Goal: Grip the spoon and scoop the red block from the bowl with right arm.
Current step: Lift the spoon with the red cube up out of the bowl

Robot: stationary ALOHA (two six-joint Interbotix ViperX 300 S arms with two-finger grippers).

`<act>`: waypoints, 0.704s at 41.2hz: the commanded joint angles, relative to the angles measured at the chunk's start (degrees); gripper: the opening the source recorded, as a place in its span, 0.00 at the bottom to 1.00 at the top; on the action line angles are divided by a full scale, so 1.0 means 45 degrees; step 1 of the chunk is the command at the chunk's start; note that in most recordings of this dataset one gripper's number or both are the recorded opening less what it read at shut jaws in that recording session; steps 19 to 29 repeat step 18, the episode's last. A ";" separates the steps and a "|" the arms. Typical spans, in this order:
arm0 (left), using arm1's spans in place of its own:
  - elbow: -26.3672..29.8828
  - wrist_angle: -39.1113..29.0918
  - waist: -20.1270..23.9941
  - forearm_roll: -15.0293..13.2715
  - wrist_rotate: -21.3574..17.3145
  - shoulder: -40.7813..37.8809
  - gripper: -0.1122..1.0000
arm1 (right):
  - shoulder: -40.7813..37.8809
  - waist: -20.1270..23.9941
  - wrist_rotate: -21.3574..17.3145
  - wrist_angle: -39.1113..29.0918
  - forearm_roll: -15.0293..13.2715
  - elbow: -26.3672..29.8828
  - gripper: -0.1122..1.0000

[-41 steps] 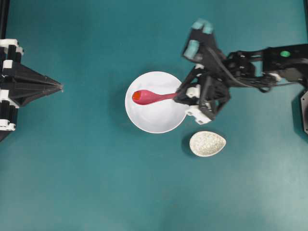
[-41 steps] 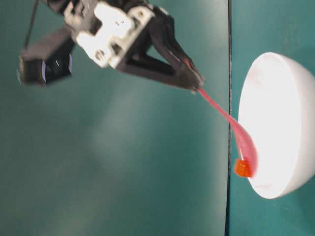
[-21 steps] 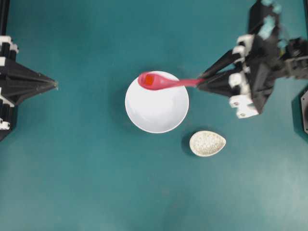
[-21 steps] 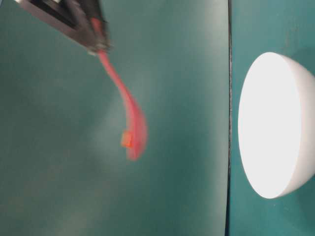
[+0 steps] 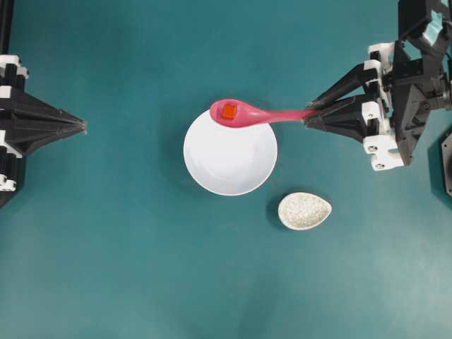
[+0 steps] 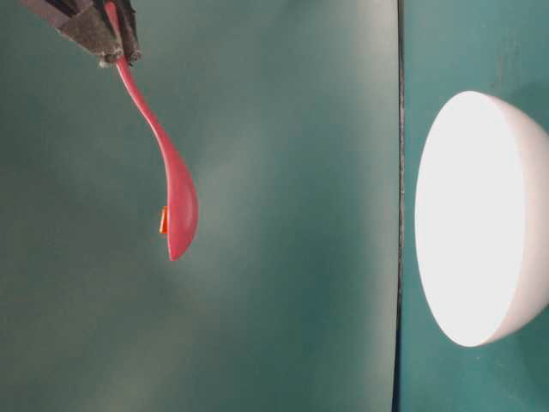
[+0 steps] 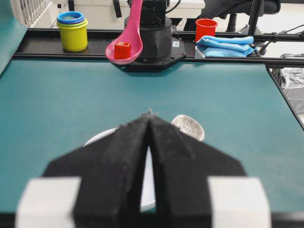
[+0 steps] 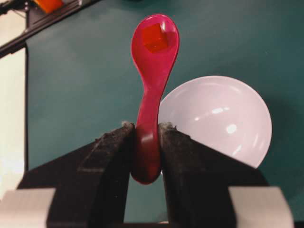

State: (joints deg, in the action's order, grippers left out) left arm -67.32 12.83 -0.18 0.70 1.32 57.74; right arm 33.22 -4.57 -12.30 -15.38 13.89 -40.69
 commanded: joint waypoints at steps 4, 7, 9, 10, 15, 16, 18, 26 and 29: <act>0.0352 0.0059 -0.0020 0.0039 -0.0020 -0.0098 0.10 | 0.0020 0.0020 0.0020 0.0078 -0.0020 0.0254 0.34; 0.0352 0.0039 -0.0020 0.0020 -0.0020 -0.0117 0.10 | 0.0020 0.0020 0.0020 0.0098 -0.0020 0.0234 0.34; 0.0352 0.0020 -0.0020 0.0020 -0.0020 -0.0137 0.10 | 0.0000 0.0020 0.0020 0.0117 -0.0039 0.0234 0.34; 0.0352 0.0020 -0.0020 0.0020 -0.0020 -0.0117 0.10 | 0.0000 0.0020 0.0020 0.0117 -0.0039 0.0254 0.34; 0.0352 0.0000 -0.0020 0.0039 -0.0020 -0.0137 0.10 | 0.0000 0.0020 0.0000 0.0137 -0.0020 0.0254 0.34; 0.0332 -0.0020 -0.0020 0.0020 -0.0020 -0.0137 0.10 | -0.0020 0.0020 0.0020 0.0137 -0.0020 0.0254 0.34; 0.0352 -0.0059 -0.0020 0.0020 -0.0039 -0.0137 0.10 | -0.0020 0.0020 0.0020 0.0137 -0.0039 0.0254 0.34; 0.0352 -0.0059 -0.0020 0.0020 -0.0039 -0.0137 0.10 | -0.0020 0.0020 0.0020 0.0137 -0.0039 0.0254 0.34; 0.0352 -0.0059 -0.0020 0.0020 -0.0039 -0.0137 0.10 | -0.0020 0.0020 0.0020 0.0137 -0.0039 0.0254 0.34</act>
